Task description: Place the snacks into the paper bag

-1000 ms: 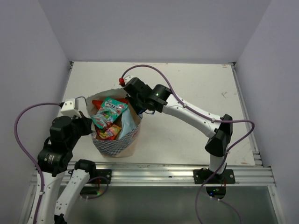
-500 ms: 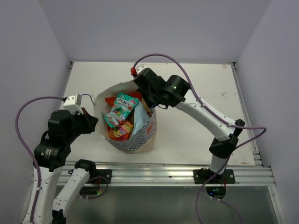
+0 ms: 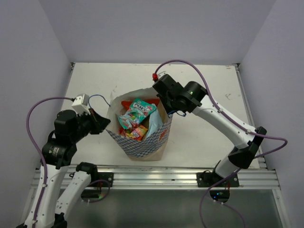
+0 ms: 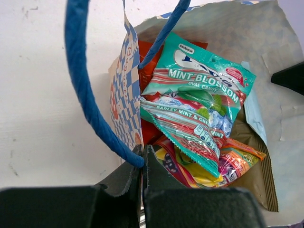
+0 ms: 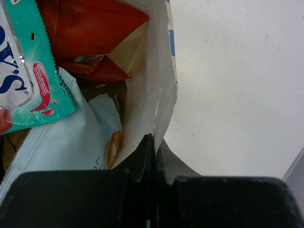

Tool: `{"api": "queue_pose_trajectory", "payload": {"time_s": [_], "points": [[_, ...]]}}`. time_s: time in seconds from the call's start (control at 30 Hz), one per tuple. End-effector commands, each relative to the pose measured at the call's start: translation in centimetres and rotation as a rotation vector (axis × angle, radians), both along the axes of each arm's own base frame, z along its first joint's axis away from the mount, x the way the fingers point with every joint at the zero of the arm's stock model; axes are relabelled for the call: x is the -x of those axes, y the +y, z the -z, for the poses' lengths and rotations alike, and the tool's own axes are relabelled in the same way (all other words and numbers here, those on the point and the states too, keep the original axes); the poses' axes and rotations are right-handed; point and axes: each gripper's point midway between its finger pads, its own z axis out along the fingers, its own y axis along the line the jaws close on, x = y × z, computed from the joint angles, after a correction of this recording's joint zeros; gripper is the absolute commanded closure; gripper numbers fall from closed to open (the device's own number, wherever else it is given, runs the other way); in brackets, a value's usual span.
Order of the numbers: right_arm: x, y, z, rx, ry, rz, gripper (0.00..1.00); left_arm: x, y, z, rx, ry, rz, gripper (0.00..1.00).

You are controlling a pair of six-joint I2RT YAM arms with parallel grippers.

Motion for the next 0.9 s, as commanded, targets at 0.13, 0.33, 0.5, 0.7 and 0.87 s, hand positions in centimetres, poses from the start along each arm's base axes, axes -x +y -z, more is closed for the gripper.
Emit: {"api": "queue_pose_trajectory", "payload": {"time_s": [0.13, 0.33, 0.5, 0.7, 0.87], "points": [[-1.0, -0.3, 0.7, -0.041, -0.044, 0.038, 1.00, -1.4, -2.6, -4.7, 0.146, -0.218, 0.107, 1.00], [-1.4, -0.4, 1.8, -0.018, -0.039, 0.067, 0.99, -1.5, -3.6, -5.1, 0.162, -0.249, 0.168, 1.00], [-1.7, -0.3, -1.5, -0.085, -0.100, 0.073, 0.30, -1.4, -3.1, -8.4, 0.124, -0.352, 0.164, 0.33], [-1.9, -4.1, -9.3, -0.166, -0.291, 0.228, 0.23, -1.5, 0.1, -15.0, 0.033, -0.492, 0.003, 0.23], [-0.5, -10.1, -13.3, -0.080, -0.402, 0.384, 0.18, -3.0, 6.9, -14.3, -0.130, -0.375, -0.364, 0.18]]}}
